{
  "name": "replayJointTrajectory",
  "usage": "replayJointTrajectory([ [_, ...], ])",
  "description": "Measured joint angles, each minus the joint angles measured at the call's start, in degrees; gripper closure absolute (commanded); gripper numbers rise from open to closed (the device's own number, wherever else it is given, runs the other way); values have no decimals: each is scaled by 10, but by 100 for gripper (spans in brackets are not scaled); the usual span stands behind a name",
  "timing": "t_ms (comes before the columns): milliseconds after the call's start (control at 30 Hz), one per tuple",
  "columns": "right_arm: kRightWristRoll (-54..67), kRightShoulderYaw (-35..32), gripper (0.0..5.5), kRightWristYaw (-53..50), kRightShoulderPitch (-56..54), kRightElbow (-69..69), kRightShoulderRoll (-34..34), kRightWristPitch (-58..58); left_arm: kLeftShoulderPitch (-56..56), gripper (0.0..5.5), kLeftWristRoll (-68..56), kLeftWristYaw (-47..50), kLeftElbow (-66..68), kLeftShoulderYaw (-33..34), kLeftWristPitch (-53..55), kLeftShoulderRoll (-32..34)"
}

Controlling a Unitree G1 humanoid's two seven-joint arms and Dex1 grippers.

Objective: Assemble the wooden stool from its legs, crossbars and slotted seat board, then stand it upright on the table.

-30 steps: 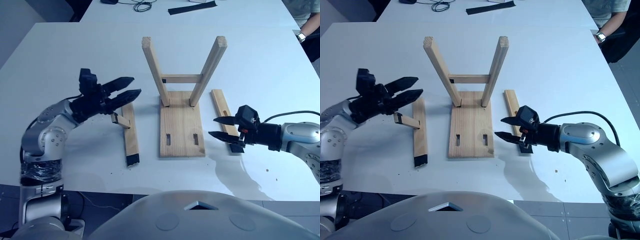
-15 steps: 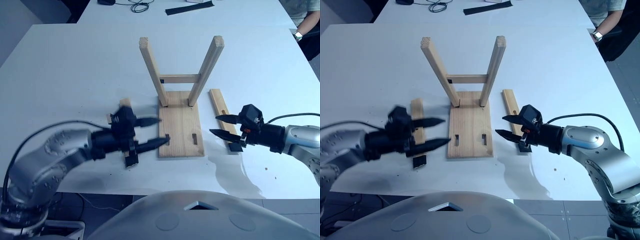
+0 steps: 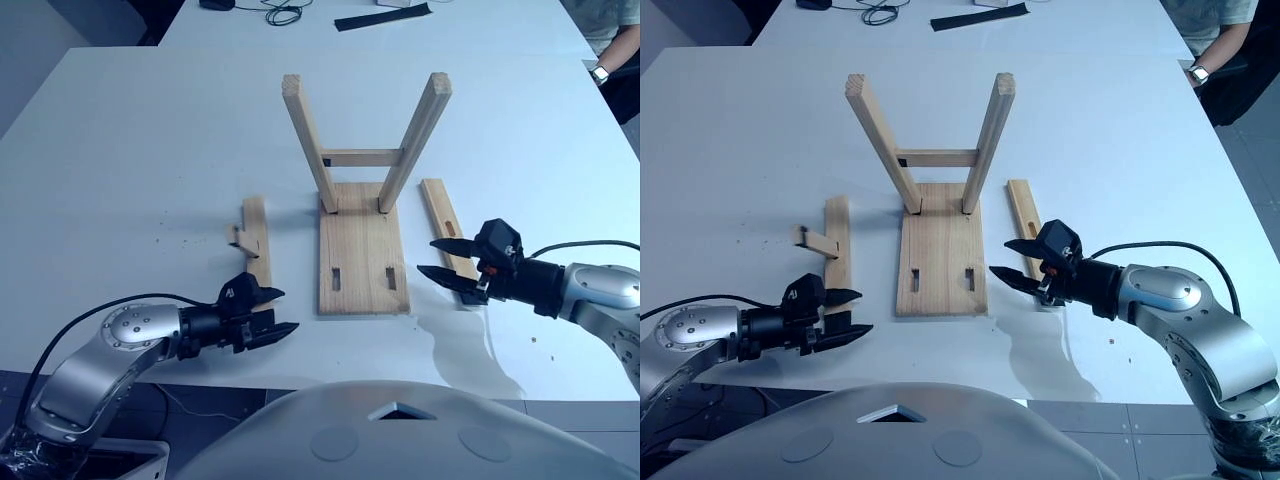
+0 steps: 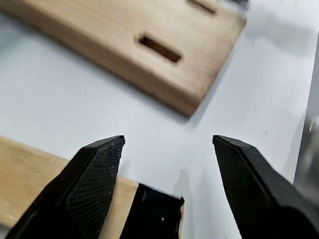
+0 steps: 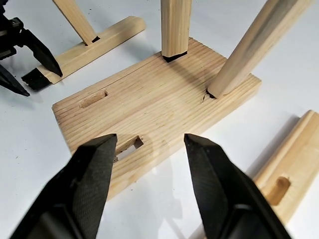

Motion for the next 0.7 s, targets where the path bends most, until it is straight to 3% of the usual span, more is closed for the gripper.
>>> replayJointTrajectory([
  [467, -15, 3, 301, -46, 35, -19, 30, -7, -58, 222, 42, -106, 117, 62, -56, 72],
  [700, -23, -7, 301, -48, 63, -26, 30, -8, -49, 222, -30, -94, 47, 181, 59, 76],
])
